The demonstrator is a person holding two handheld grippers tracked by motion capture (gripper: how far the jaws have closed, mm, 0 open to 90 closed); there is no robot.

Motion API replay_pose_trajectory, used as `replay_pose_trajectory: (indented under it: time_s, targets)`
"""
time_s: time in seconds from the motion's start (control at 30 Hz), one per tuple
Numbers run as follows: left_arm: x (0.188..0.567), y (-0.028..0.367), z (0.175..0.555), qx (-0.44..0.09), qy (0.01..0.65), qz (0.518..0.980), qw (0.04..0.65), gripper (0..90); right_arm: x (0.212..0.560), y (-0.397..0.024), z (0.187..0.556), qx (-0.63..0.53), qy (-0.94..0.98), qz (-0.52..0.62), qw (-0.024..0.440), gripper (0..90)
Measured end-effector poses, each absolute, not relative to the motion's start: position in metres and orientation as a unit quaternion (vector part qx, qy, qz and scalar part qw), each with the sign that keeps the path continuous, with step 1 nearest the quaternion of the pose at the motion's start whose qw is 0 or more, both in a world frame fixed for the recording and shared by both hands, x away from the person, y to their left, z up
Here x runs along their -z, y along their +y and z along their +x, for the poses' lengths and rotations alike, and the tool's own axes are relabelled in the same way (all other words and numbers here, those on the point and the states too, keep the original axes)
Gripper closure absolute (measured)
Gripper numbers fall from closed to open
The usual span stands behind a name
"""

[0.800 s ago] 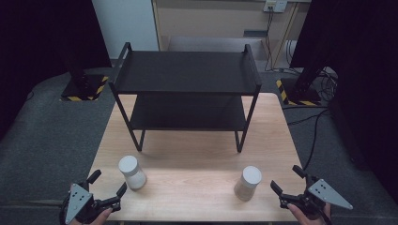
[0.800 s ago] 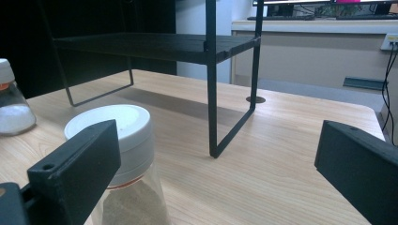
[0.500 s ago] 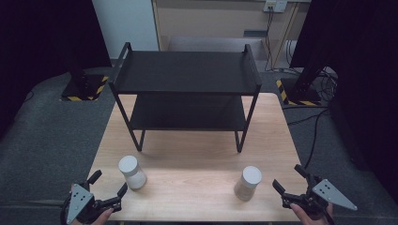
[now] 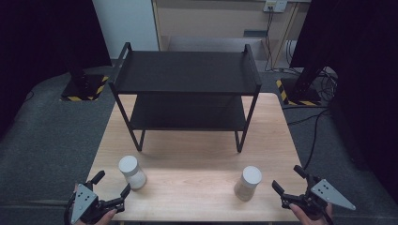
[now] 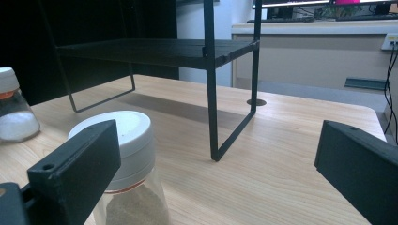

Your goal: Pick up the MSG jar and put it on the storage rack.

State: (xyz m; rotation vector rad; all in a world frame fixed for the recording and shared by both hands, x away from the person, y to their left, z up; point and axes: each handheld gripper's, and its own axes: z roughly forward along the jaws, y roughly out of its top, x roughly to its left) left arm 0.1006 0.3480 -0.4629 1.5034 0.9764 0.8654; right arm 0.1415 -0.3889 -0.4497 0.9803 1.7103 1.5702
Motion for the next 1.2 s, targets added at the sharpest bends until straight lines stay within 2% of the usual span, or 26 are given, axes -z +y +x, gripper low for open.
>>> replay_pose_trajectory:
  time_s: [0.7, 0.87, 1.0, 1.13, 1.2]
  targets:
    - [0.466, 0.342, 0.138, -0.346, 0.410, 0.648, 0.540, 0.0, 0.451, -0.392, 0.141, -0.590, 0.647, 0.375, 0.304, 1.2]
    - [0.470, 0.338, 0.152, -0.343, 0.406, 0.653, 0.540, 2.9, 0.452, -0.391, 0.141, -0.588, 0.648, 0.375, 0.304, 1.3]
    - [0.473, 0.337, 0.160, -0.334, 0.411, 0.651, 0.544, 11.3, 0.452, -0.391, 0.141, -0.587, 0.649, 0.376, 0.304, 1.2]
    - [0.475, 0.337, 0.159, -0.336, 0.408, 0.651, 0.545, 29.7, 0.452, -0.392, 0.141, -0.587, 0.648, 0.378, 0.304, 1.3]
    - [0.472, 0.338, 0.158, -0.336, 0.412, 0.651, 0.542, 32.2, 0.452, -0.392, 0.141, -0.586, 0.648, 0.377, 0.306, 1.2]
